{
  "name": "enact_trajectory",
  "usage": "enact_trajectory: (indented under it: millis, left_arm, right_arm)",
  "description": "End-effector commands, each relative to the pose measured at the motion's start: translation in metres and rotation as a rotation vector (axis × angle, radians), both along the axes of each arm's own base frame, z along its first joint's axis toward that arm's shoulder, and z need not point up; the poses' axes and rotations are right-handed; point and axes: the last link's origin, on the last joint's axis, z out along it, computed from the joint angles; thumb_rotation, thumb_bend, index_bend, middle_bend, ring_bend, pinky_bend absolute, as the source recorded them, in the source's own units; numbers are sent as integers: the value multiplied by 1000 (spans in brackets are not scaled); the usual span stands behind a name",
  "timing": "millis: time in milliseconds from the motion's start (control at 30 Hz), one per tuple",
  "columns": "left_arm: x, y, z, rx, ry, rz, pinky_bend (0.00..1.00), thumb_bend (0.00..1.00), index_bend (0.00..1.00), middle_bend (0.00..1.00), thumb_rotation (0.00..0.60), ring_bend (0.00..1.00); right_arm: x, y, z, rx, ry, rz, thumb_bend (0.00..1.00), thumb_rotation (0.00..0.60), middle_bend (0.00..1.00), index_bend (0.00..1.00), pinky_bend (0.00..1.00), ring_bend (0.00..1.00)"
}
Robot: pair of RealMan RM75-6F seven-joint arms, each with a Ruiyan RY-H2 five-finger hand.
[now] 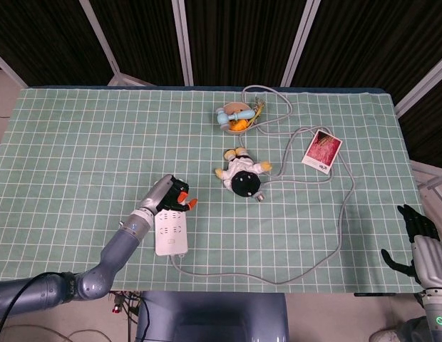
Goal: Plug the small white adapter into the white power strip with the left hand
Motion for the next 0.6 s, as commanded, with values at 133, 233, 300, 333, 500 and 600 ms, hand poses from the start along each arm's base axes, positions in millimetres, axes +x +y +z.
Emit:
enact_trajectory:
  millis: [133, 233, 300, 333, 500, 600]
  left_arm:
    - [-7, -2, -8, -34, 2, 1, 1000, 320, 889, 1000, 600, 1000]
    - [-9, -1, -8, -32, -3, 5, 1000, 320, 890, 1000, 600, 1000]
    - [-11, -1, -8, -34, -10, 8, 1000, 320, 892, 1000, 600, 1000]
    - [-11, -1, -8, -35, -14, 9, 1000, 320, 893, 1000, 600, 1000]
    - [-16, -1, -9, -56, -33, 17, 1000, 319, 894, 1000, 600, 1000]
    - [-18, -1, -11, -77, -56, 29, 1000, 319, 896, 1000, 600, 1000]
  right_arm:
    - [0, 0, 0, 0, 1, 0, 373, 600, 0, 0, 0, 0]
    - [0, 0, 0, 1, 1, 0, 373, 600, 0, 0, 0, 0]
    - [0, 0, 0, 1, 2, 0, 374, 600, 0, 0, 0, 0]
    - [0, 0, 0, 1, 2, 0, 374, 600, 0, 0, 0, 0]
    - [0, 0, -1, 1, 5, -1, 374, 600, 0, 0, 0, 0]
    - [0, 0, -1, 1, 6, -1, 374, 600, 0, 0, 0, 0]
